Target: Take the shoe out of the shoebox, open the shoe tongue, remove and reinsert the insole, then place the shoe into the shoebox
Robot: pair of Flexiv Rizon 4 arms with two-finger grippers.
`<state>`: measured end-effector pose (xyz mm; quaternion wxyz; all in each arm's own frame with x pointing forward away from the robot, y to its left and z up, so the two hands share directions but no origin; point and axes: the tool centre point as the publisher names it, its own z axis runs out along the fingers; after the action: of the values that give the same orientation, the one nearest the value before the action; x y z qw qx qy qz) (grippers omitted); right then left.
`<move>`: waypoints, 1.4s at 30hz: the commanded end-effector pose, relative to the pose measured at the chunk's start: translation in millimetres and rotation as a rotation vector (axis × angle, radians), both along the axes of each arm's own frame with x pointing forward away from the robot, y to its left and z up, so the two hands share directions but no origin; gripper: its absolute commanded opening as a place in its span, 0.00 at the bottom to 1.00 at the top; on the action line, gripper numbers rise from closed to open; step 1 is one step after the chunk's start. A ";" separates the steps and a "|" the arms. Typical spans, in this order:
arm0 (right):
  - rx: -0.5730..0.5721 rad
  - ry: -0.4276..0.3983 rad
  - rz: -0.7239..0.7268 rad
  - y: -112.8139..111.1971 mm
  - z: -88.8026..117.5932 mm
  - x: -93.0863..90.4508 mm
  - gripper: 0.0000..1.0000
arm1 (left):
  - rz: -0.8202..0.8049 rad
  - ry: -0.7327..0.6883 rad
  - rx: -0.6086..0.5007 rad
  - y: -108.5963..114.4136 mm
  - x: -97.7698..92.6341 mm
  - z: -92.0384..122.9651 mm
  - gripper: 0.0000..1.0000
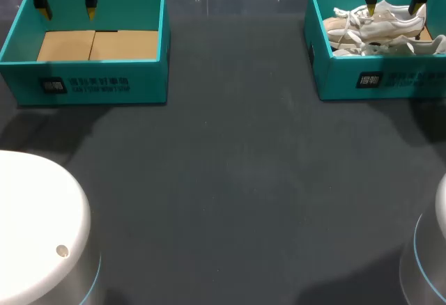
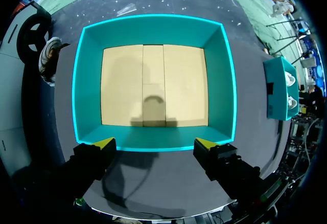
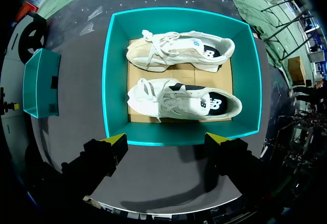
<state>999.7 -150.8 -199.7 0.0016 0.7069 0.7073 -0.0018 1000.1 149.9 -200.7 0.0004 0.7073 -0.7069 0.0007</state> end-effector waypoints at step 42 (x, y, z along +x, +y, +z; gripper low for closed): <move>-0.014 -0.029 -0.011 -59.9 4.4 5.2 1.00 | 0.000 0.000 0.001 0.0 0.0 0.4 1.00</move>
<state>1008.6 -202.6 -195.8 0.0182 0.7119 0.7020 -0.0035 1000.2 149.9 -200.7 0.0003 0.7074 -0.7069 0.0007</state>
